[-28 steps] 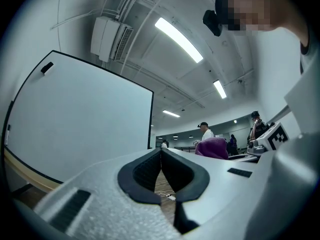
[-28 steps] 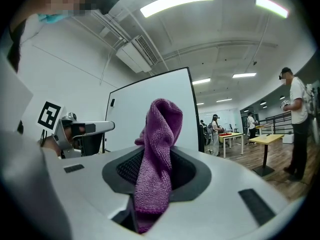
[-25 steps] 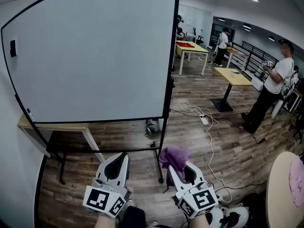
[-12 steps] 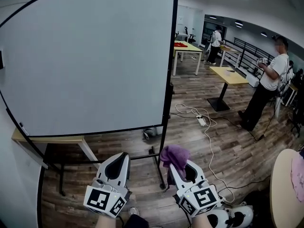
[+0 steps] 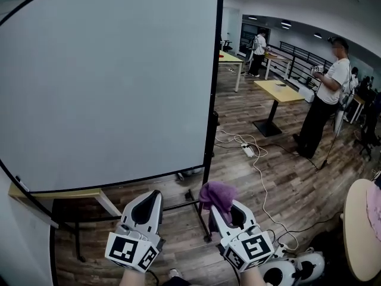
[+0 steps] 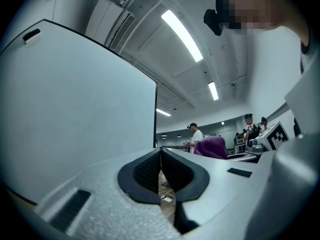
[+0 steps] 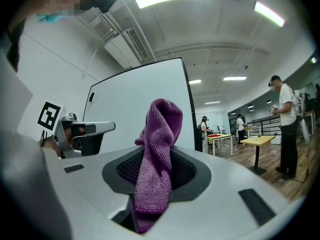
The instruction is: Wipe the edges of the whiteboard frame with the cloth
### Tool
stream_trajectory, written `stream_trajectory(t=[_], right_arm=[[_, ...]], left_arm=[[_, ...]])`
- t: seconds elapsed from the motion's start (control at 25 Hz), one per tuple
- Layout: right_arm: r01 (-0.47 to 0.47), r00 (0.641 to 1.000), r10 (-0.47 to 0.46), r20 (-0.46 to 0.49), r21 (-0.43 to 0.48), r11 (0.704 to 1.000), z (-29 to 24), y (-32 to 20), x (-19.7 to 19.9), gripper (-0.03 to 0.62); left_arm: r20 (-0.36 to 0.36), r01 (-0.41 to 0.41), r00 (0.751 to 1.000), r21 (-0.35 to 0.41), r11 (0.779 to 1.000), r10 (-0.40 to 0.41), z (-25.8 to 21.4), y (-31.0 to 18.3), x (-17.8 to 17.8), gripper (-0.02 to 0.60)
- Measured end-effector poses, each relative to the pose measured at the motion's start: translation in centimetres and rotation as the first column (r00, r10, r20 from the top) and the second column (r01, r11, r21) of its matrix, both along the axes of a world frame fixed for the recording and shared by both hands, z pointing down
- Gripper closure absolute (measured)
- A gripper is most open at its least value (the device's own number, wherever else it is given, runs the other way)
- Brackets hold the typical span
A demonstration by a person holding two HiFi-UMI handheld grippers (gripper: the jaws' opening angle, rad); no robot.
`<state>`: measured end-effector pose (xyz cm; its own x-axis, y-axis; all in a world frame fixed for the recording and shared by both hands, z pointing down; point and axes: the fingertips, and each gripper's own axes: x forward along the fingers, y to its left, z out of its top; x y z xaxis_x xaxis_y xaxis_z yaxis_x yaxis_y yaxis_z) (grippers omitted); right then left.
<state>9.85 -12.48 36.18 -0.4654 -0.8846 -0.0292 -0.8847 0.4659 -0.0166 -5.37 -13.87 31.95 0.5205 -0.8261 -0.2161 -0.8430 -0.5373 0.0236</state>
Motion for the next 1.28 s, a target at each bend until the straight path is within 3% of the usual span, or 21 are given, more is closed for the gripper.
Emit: stream_trajectory(t=[0.8,1.28], right_arm=[[-0.155,0.988,0.155,-0.005,0.005,0.988,-1.3,-7.4,-4.1,0.473],[-0.234,0.972,0.234,0.0,0.015,0.972,-4.2,-10.2,-2.4,0.473]], left_arm=[[0.029,-0.102,0.994,-0.006,0.995,0.102,0.9,-7.7,-4.8,0.563],[0.011,-0.132,0.991,-0.006,0.991,0.132,1.0,-9.4,-4.9,0.563]])
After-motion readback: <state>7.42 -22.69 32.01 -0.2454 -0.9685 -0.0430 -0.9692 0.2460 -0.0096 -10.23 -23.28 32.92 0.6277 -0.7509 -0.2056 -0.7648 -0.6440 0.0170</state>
